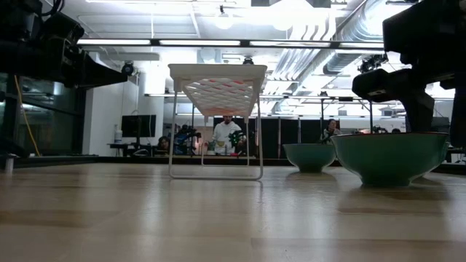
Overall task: Pick & Place Mini bowls
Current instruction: Put the bottom blue white pattern bowl on the shelf
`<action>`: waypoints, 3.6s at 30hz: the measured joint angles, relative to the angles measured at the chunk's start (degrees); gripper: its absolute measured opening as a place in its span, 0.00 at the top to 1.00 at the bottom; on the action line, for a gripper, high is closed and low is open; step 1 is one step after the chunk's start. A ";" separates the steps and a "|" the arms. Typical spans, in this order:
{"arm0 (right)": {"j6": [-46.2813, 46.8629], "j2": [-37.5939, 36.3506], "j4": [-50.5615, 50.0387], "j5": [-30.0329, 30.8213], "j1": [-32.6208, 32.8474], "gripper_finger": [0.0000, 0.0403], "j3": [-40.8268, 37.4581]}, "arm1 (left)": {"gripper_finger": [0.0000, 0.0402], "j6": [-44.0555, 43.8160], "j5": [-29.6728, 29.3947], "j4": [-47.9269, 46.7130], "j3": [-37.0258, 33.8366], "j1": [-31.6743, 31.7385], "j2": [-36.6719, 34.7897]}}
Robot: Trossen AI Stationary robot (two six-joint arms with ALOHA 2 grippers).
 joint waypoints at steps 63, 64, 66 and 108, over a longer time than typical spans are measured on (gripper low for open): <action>2.79 0.02 -0.80 6.79 1.06 0.99 0.27 | 1.00 0.00 0.01 -0.01 0.00 0.01 -0.01; 2.80 0.05 -2.08 7.75 1.31 1.00 0.83 | 1.00 0.00 0.01 -0.01 0.00 0.01 -0.02; 3.01 0.11 -5.07 9.52 1.57 1.00 2.50 | 1.00 0.02 0.02 -0.02 0.00 0.02 -0.02; 2.56 0.11 -18.57 21.58 3.28 1.00 12.51 | 1.00 0.00 0.02 -0.02 0.00 0.00 -0.02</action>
